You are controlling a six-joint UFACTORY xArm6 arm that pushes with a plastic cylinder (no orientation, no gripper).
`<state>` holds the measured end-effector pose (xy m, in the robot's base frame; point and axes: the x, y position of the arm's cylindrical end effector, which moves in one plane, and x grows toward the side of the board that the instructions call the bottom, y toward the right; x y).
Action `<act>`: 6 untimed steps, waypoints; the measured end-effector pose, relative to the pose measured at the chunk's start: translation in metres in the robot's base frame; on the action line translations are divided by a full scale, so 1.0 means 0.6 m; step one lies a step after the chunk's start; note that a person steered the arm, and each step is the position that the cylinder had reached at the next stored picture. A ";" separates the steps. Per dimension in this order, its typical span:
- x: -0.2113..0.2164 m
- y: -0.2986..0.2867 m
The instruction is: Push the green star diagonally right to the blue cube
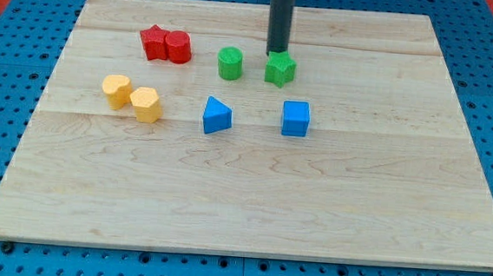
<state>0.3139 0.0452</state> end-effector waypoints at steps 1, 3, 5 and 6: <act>0.026 0.013; 0.014 -0.039; 0.094 -0.021; 0.095 0.044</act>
<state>0.3712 0.0716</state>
